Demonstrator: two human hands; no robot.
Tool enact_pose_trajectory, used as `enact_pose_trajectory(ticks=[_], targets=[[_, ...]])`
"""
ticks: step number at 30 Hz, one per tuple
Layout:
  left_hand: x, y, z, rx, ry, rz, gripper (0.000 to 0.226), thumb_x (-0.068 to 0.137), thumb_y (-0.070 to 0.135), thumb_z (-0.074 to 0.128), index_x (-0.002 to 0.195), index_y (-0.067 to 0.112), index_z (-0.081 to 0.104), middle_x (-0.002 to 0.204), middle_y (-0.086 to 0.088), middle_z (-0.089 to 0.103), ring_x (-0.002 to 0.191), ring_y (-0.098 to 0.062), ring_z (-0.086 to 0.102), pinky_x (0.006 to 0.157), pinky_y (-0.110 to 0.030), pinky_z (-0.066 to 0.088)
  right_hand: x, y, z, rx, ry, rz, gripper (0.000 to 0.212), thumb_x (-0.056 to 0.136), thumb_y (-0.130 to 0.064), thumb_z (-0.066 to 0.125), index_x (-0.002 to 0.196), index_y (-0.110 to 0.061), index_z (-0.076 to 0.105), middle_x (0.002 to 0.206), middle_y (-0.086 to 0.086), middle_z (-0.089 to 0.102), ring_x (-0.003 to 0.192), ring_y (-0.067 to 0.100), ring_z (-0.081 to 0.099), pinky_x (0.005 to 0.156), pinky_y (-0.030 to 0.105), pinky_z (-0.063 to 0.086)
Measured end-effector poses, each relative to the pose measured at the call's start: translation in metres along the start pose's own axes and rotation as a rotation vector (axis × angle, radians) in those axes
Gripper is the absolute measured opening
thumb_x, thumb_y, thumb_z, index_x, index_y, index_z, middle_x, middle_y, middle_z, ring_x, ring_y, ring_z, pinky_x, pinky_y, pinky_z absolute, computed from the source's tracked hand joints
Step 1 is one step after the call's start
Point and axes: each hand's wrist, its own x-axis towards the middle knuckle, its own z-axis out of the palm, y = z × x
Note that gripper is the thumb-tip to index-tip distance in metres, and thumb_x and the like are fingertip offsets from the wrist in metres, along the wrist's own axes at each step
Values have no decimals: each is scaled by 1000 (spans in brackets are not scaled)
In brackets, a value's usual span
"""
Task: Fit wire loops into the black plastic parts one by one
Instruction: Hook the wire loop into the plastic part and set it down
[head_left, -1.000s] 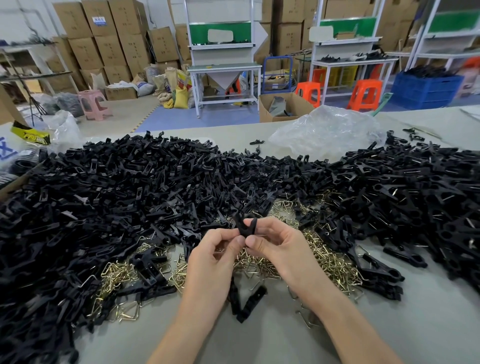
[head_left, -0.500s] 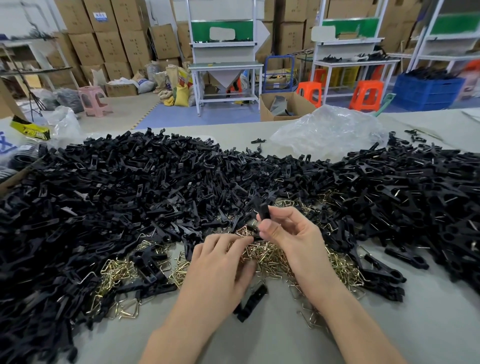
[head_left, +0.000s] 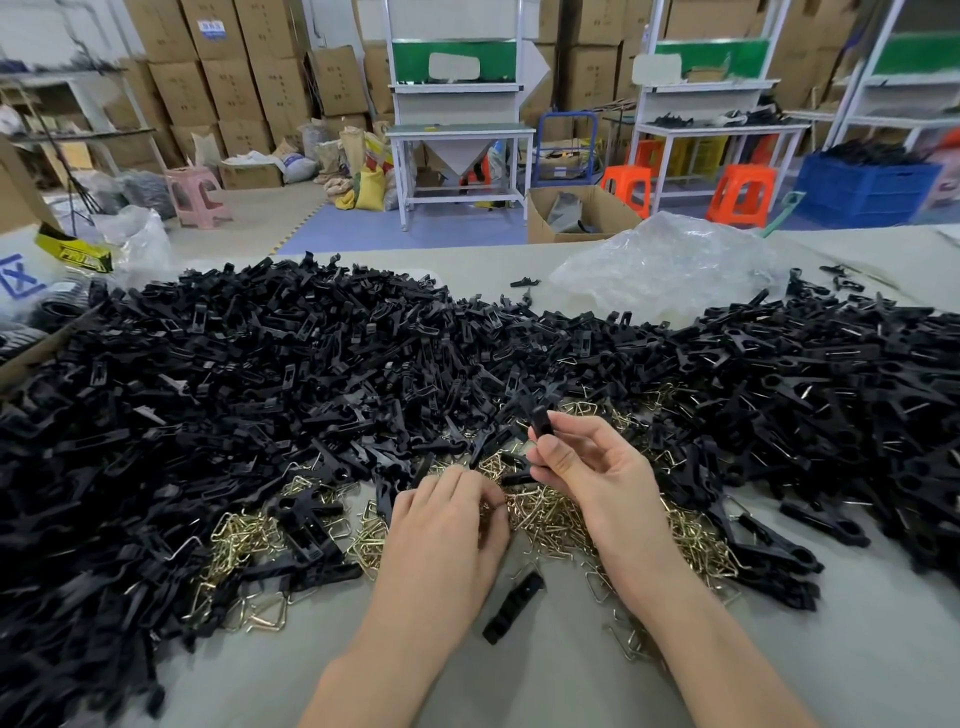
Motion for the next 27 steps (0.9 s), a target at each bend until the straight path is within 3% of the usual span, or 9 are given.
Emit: enact_pose_trajectory(ticks=[2,6,9,12,15,19,23,27], targets=[[1,-1,0,-35,-4,-11,6,96,31,56,102,31,57,102,19,59,102,-8,55,88,-23,31,-1,0,1,-27,-12,-3,35,74,-27,76,106,-15,74,102,9,76,99,23,72,83,26,59],[-1,-1,1,41,-55,34,34,97,28,56,130,34,58,113,14,57,108,-13,53,94,-29,36,-1,0,1,-25,-14,-5,36,74,-28,76,107,-15,74,101,7,76,95,19,73,81,25,59],[-2,0,1,59,-38,63,19,91,28,70,110,29,71,98,10,61,95,-17,60,85,-35,46,0,1,1,-29,-13,-5,35,74,-29,76,107,-17,74,101,7,76,92,18,72,81,26,60],[0,-1,-1,45,-5,60,8,94,33,67,99,29,73,96,13,62,93,-14,61,84,-31,44,1,2,1,-33,-13,-3,35,75,-28,76,108,-14,74,101,6,76,92,18,72,81,26,59],[3,-3,-2,-85,15,6,20,100,35,54,103,28,72,100,17,58,97,-10,54,88,-28,38,1,2,0,-30,-13,-6,34,77,-26,75,108,-15,73,101,7,76,92,18,72,80,26,60],[6,-1,-6,-332,85,-98,28,101,39,47,115,32,69,101,23,59,102,0,53,91,-25,44,0,2,-1,-42,-25,-13,31,79,-25,73,108,-16,73,99,7,76,93,18,73,81,26,60],[6,-2,-8,-319,69,-93,34,104,31,43,131,26,63,103,22,53,105,-1,51,92,-21,42,-1,0,0,-76,-46,-16,30,79,-27,74,108,-17,73,101,6,76,96,20,74,81,26,60],[5,0,-8,-310,49,-75,33,104,24,43,129,26,63,102,19,53,101,-1,51,88,-17,41,-4,-3,1,-114,-124,-17,23,77,-29,76,100,-25,76,105,2,76,100,22,73,85,28,60]])
